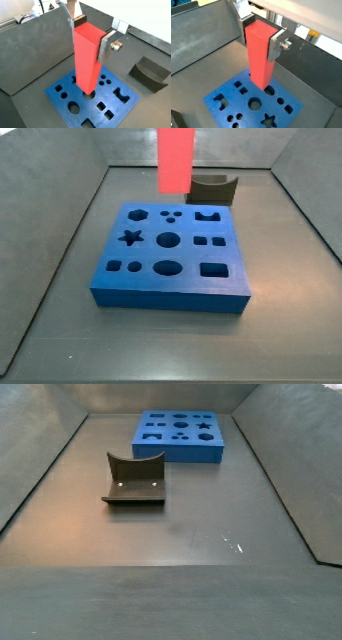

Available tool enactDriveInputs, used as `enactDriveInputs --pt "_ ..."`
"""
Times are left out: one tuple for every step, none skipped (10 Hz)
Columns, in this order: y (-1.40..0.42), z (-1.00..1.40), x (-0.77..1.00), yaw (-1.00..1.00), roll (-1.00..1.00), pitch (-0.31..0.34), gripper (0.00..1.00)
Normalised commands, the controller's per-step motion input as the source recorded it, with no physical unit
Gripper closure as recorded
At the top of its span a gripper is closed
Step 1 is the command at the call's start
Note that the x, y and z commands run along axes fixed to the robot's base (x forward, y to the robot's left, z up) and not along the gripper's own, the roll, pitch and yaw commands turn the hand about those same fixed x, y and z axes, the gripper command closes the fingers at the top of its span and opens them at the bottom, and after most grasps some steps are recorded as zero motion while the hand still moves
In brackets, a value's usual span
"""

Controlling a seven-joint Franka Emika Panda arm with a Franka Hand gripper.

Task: Insert the rectangle object.

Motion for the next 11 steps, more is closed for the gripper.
enactDriveInputs --pt "0.0 0.0 0.0 0.0 0.01 0.0 1.0" --pt "-0.17 -0.11 0.21 0.0 -0.04 -0.006 1.0" --pt "-0.31 -0.3 0.92 -0.14 0.0 0.0 1.0" --pt "-0.31 -0.42 1.0 -0.02 0.0 0.0 1.0" --pt "-0.34 -0.43 0.93 -0.03 0.07 0.043 1.0" --pt "-0.37 -0.37 0.9 -0.03 0.08 0.07 1.0" --pt "-0.37 -0.37 0.89 -0.05 0.08 0.064 1.0" --pt "-0.35 -0.36 0.85 -0.07 0.09 0.079 1.0" --pt "-0.32 -0.41 0.84 -0.1 0.11 0.069 1.0" --pt "-0.28 -0.45 0.81 -0.11 0.15 0.103 1.0" --pt "-0.17 -0.37 0.81 -0.06 0.21 0.194 1.0"
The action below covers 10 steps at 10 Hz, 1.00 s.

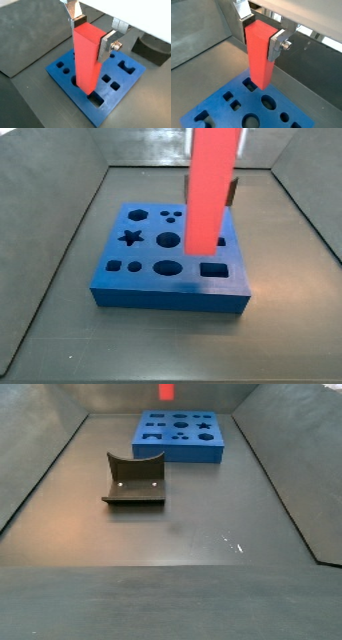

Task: Insert the rectangle object.

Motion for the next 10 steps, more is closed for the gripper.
enactDriveInputs --pt "-0.09 -0.29 0.84 0.0 0.29 0.26 1.0" --pt "-0.06 -0.28 0.9 0.0 0.3 0.219 1.0" --pt "-0.04 -0.3 0.85 -0.04 0.31 0.181 1.0" --pt "-0.06 -0.25 0.8 -0.14 0.28 0.121 1.0" --pt "-0.06 -0.26 0.86 -0.2 0.18 0.024 1.0" --pt "-0.06 -0.33 0.87 -0.22 0.11 0.0 1.0" --pt "-0.12 -0.28 0.38 -0.07 0.11 0.0 1.0" --pt "0.0 -0.05 0.08 -0.07 0.05 0.034 1.0" --pt "0.0 -0.17 0.0 0.0 0.0 0.0 1.0" --pt "-0.03 -0.45 0.2 0.0 0.01 -0.01 1.0"
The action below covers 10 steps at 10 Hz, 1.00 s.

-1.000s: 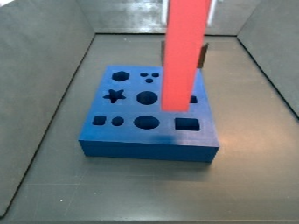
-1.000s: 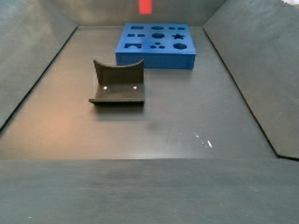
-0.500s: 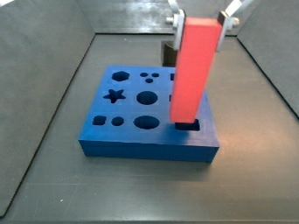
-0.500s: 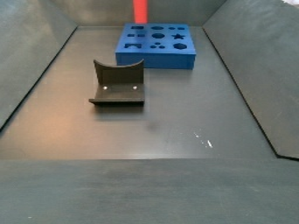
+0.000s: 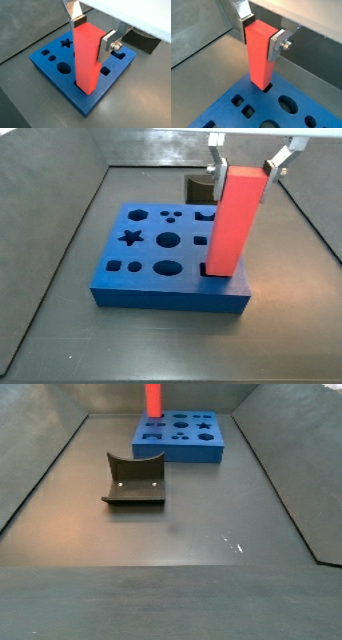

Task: Insert the rectangle object.

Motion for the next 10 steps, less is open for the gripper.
enactDriveInputs --pt "0.0 -0.52 0.08 0.0 0.06 -0.057 1.0" --pt "0.0 -0.5 -0.15 0.03 0.09 -0.154 1.0" --pt "0.0 -0.29 -0.29 0.03 0.01 -0.139 1.0" --pt "0.0 -0.22 -0.35 0.05 0.02 -0.124 1.0" --pt "0.0 -0.19 -0.3 0.05 0.01 -0.093 1.0" --pt "0.0 -0.22 -0.21 0.03 0.0 -0.067 1.0" --pt "-0.09 -0.39 0.0 0.0 0.0 -0.051 1.0" --pt "-0.12 -0.49 0.15 0.0 0.0 -0.024 1.0" --pt "-0.13 -0.51 0.24 0.0 0.0 -0.016 1.0" --pt "-0.31 -0.35 0.32 0.01 0.09 0.0 1.0"
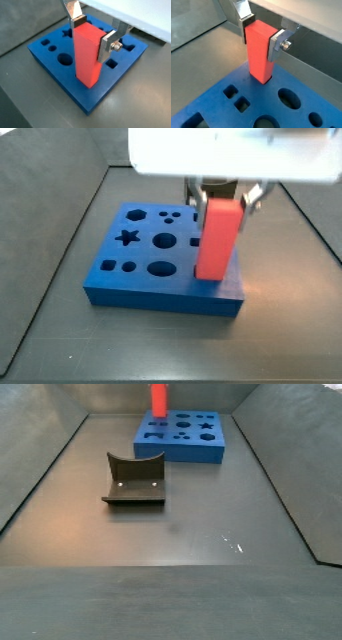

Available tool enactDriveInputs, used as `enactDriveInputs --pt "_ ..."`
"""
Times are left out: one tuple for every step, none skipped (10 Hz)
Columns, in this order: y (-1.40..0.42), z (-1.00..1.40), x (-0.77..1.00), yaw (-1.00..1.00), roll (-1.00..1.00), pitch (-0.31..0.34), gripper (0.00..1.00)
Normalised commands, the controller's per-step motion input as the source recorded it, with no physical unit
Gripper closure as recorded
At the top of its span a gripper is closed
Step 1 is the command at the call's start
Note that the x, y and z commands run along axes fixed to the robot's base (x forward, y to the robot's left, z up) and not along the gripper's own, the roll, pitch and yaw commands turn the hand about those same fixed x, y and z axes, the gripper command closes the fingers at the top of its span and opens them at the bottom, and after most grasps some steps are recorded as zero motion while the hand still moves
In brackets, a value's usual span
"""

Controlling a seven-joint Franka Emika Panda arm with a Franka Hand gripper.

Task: Insert the rectangle object.

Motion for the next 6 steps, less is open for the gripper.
enactDriveInputs --pt "-0.39 -0.19 0.38 0.06 0.18 0.1 1.0" --pt "-0.35 -0.24 0.25 0.11 0.16 0.046 1.0" --pt "-0.27 -0.23 0.11 0.13 0.12 0.0 1.0" --pt "-0.06 -0.03 0.0 0.0 0.0 0.0 1.0" --pt "0.0 -0.01 0.01 0.0 -0.01 0.0 1.0" --pt "0.0 0.0 0.0 0.0 0.0 0.0 1.0"
